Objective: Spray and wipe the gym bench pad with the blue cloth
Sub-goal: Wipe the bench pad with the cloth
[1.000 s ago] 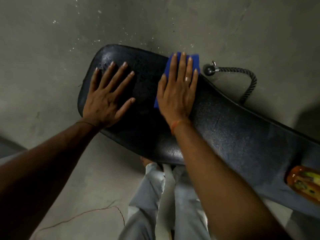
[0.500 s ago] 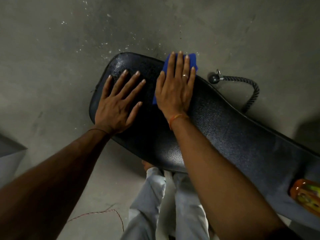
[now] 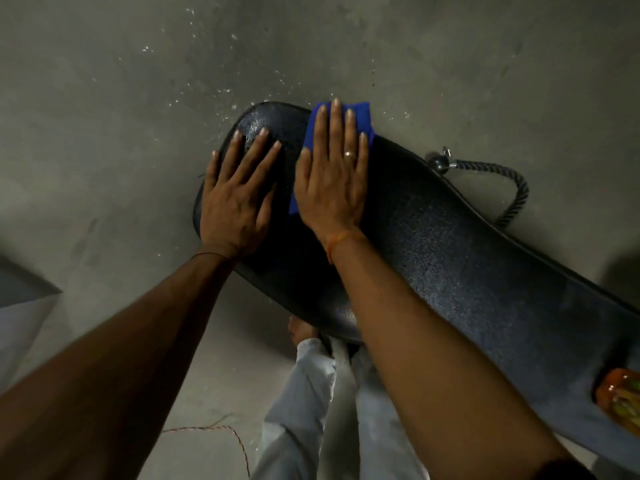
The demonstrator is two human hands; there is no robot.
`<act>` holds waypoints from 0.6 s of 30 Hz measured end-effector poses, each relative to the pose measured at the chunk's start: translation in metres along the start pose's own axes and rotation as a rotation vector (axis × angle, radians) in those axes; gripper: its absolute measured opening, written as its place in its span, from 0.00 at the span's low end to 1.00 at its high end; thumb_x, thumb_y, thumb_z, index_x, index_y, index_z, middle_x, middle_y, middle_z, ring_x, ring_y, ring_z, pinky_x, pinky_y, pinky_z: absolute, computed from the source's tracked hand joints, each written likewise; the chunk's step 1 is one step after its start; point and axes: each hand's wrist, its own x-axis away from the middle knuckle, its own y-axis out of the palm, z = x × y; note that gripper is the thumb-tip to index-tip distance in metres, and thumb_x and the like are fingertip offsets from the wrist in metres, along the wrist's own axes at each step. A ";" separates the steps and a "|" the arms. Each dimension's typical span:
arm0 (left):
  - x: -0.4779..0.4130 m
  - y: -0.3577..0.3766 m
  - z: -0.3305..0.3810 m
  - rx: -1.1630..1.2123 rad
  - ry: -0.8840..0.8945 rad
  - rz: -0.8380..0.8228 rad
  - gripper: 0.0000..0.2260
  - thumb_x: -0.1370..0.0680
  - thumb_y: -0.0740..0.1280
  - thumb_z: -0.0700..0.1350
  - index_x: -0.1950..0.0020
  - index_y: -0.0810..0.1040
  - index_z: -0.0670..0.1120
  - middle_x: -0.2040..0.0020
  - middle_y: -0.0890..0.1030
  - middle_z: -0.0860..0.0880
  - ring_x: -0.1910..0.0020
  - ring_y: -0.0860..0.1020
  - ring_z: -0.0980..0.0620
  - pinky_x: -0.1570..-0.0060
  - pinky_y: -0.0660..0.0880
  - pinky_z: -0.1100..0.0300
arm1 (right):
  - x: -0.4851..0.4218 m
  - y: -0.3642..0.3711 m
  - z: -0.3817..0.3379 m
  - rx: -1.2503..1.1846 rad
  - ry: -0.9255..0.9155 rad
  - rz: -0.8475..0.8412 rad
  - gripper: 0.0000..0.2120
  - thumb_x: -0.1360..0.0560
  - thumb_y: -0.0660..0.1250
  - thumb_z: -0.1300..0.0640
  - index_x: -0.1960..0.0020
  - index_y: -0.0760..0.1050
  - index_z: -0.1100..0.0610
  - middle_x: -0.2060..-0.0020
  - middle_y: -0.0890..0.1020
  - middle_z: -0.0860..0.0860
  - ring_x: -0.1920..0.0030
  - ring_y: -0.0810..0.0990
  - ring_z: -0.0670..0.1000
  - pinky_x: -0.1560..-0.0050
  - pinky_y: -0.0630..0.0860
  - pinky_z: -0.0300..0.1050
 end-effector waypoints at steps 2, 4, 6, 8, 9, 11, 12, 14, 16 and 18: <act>-0.002 -0.003 -0.001 0.050 0.008 0.018 0.29 0.20 0.54 0.52 0.17 0.57 0.53 0.17 0.56 0.51 0.17 0.51 0.44 0.20 0.51 0.39 | -0.005 -0.002 -0.006 -0.052 0.037 -0.007 0.33 0.17 0.37 0.47 0.14 0.48 0.58 0.15 0.51 0.57 0.15 0.50 0.56 0.15 0.47 0.57; -0.005 -0.004 -0.006 0.128 0.011 0.019 0.29 0.20 0.53 0.53 0.18 0.61 0.52 0.18 0.59 0.50 0.17 0.53 0.45 0.20 0.53 0.40 | 0.019 -0.004 -0.013 -0.119 -0.003 -0.016 0.33 0.17 0.36 0.47 0.14 0.48 0.58 0.15 0.51 0.56 0.15 0.49 0.56 0.16 0.44 0.55; -0.007 -0.006 -0.009 0.225 0.018 0.020 0.29 0.20 0.50 0.55 0.20 0.65 0.50 0.19 0.63 0.49 0.17 0.55 0.45 0.20 0.54 0.40 | 0.055 -0.007 -0.018 -0.291 -0.100 -0.055 0.32 0.16 0.38 0.48 0.15 0.51 0.59 0.15 0.52 0.56 0.15 0.49 0.55 0.16 0.42 0.53; -0.009 -0.012 -0.008 0.356 -0.029 0.031 0.27 0.19 0.50 0.55 0.22 0.68 0.49 0.20 0.65 0.51 0.18 0.57 0.47 0.20 0.54 0.42 | 0.076 -0.012 -0.015 -0.642 -0.159 -0.126 0.30 0.15 0.42 0.50 0.16 0.57 0.59 0.16 0.57 0.56 0.15 0.52 0.52 0.16 0.44 0.51; -0.010 -0.015 -0.006 0.420 -0.077 0.029 0.25 0.18 0.51 0.54 0.22 0.70 0.49 0.20 0.66 0.52 0.18 0.57 0.48 0.20 0.53 0.43 | 0.076 -0.016 -0.009 -0.860 -0.111 -0.166 0.28 0.14 0.45 0.51 0.18 0.62 0.59 0.17 0.62 0.56 0.16 0.56 0.50 0.15 0.49 0.50; -0.013 -0.022 0.005 0.436 -0.171 0.015 0.25 0.16 0.52 0.56 0.23 0.70 0.50 0.20 0.66 0.52 0.18 0.57 0.49 0.20 0.53 0.42 | 0.065 -0.027 0.009 -1.246 0.133 -0.151 0.24 0.15 0.51 0.53 0.25 0.73 0.61 0.27 0.77 0.55 0.25 0.73 0.50 0.22 0.68 0.49; -0.013 -0.024 0.015 0.379 -0.200 0.009 0.25 0.16 0.52 0.58 0.22 0.68 0.50 0.20 0.65 0.52 0.18 0.56 0.49 0.20 0.54 0.40 | 0.057 -0.031 0.020 -1.317 0.271 -0.052 0.22 0.17 0.54 0.53 0.30 0.78 0.61 0.34 0.82 0.54 0.32 0.80 0.50 0.29 0.76 0.49; -0.004 -0.021 0.040 0.242 -0.181 0.019 0.27 0.17 0.53 0.59 0.19 0.63 0.50 0.18 0.60 0.51 0.17 0.54 0.49 0.20 0.52 0.41 | 0.046 -0.030 0.045 -1.129 0.358 0.189 0.19 0.20 0.57 0.57 0.37 0.81 0.61 0.41 0.85 0.54 0.41 0.82 0.47 0.37 0.79 0.49; 0.014 -0.008 0.067 0.114 -0.092 0.006 0.28 0.16 0.54 0.58 0.17 0.56 0.51 0.16 0.53 0.51 0.17 0.50 0.49 0.19 0.48 0.43 | 0.042 -0.017 0.061 -0.885 0.293 0.304 0.20 0.22 0.57 0.64 0.35 0.80 0.62 0.37 0.83 0.57 0.37 0.80 0.49 0.32 0.76 0.53; 0.032 0.008 0.084 -0.039 -0.060 -0.030 0.28 0.16 0.51 0.58 0.16 0.53 0.52 0.16 0.50 0.50 0.16 0.47 0.48 0.19 0.49 0.41 | 0.044 -0.002 0.066 -0.630 0.149 0.265 0.22 0.21 0.56 0.67 0.30 0.78 0.62 0.30 0.80 0.58 0.28 0.76 0.56 0.24 0.69 0.52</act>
